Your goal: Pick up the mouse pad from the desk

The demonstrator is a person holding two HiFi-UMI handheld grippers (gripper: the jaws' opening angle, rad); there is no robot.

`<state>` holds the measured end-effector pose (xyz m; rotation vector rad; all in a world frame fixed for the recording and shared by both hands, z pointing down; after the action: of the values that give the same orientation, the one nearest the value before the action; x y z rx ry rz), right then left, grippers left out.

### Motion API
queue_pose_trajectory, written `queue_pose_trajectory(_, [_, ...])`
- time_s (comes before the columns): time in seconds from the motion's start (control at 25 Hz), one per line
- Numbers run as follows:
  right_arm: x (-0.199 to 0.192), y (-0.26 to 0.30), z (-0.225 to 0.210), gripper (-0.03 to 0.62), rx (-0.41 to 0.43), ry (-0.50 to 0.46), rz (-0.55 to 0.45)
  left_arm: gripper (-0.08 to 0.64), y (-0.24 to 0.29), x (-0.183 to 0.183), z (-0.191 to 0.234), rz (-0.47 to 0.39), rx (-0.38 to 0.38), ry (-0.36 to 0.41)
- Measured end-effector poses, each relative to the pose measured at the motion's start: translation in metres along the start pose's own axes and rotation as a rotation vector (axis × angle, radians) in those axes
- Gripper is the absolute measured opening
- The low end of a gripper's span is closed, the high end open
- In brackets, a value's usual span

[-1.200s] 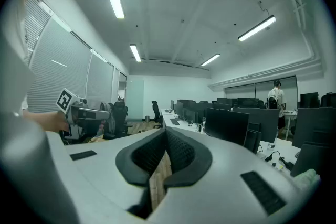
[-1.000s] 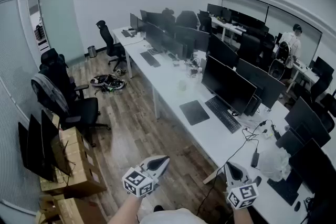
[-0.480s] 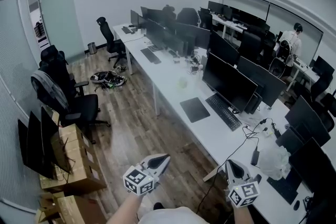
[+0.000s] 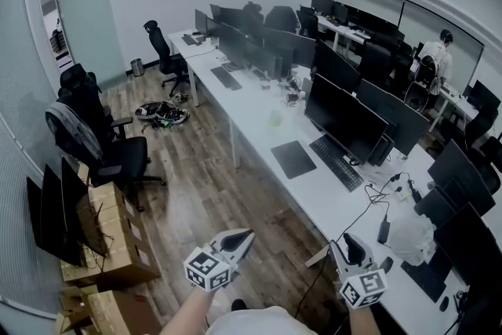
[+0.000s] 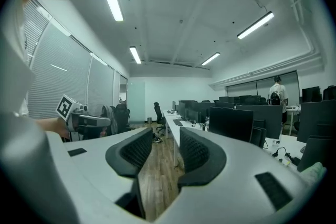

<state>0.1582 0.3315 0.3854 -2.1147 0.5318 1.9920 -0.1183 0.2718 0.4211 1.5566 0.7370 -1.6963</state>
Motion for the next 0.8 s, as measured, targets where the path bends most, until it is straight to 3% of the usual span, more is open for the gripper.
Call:
queue_pose_trajectory(0.48, [-0.002, 0.018, 0.021, 0.305, -0.030, 0.012, 0.037, 0.017, -0.018, -0.005, 0.019, -0.011, -0.003, -0.017])
queue_pose_trajectory(0.8, [-0.012, 0.027, 0.042, 0.353, -0.051, 0.038, 0.049, 0.017, -0.034, -0.015, 0.035, 0.000, -0.025, -0.026])
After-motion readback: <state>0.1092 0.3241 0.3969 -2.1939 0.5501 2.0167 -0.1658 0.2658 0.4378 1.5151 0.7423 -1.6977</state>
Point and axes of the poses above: the fingertips, and each gripper's own axes: y forward along the fingers, z to its left, x out of its top, the point moved 5 cm from there along -y, backward along the fingers, and after that the axes turned 5 degrees about y, right-handed, at the moved point
